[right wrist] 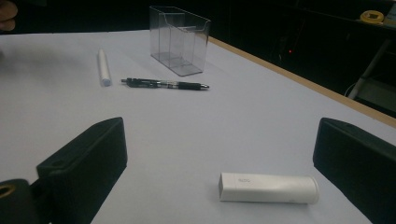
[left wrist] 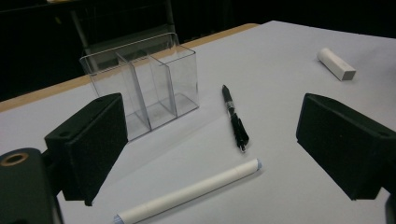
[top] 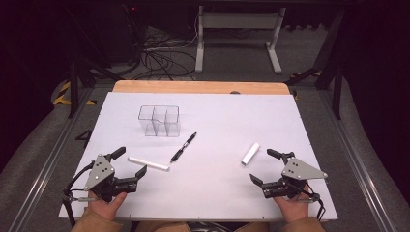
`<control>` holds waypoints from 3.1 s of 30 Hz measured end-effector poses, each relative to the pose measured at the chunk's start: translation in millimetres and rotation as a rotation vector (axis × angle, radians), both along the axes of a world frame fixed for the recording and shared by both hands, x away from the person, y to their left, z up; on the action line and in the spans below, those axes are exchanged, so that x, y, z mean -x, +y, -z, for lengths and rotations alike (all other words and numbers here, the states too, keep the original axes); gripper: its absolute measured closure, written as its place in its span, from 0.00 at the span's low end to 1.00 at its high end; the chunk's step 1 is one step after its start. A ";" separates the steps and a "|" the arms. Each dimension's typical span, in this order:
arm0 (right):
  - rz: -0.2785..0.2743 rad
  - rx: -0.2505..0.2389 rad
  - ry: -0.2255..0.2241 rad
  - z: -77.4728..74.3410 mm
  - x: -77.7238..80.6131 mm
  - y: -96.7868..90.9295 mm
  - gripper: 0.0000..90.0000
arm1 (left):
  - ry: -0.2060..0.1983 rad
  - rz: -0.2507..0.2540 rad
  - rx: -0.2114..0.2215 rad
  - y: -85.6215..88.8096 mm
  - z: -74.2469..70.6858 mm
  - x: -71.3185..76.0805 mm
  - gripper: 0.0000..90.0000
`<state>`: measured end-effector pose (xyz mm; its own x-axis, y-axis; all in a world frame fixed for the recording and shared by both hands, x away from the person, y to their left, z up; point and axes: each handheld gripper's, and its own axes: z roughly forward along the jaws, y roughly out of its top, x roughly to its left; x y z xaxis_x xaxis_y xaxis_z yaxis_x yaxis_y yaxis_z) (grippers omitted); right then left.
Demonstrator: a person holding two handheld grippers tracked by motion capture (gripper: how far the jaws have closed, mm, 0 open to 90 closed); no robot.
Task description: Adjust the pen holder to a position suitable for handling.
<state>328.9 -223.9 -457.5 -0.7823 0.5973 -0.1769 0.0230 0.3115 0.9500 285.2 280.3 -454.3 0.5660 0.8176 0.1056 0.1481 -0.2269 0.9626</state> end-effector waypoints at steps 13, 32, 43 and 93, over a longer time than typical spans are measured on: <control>0.001 0.001 0.013 1.5 -1.2 0.2 0.03 | 0.001 0.003 0.004 0.4 -2.8 0.0 0.11; -0.016 0.009 0.023 4.0 -2.6 2.7 0.04 | 0.056 0.041 0.009 -0.2 -17.1 -9.9 0.11; -0.022 0.011 0.038 6.1 -3.5 4.5 0.04 | 0.082 0.073 -0.015 -5.8 -31.2 -27.3 0.12; -0.040 0.005 0.069 8.7 -2.6 2.7 0.04 | 0.248 0.134 -0.253 -16.5 -67.7 -120.7 0.30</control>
<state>331.5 -221.2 -466.2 -0.8157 0.5648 -0.1250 0.0759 0.3187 0.9448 405.9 263.8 -386.6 0.7000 0.7002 0.1405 0.3228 -0.4857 0.8123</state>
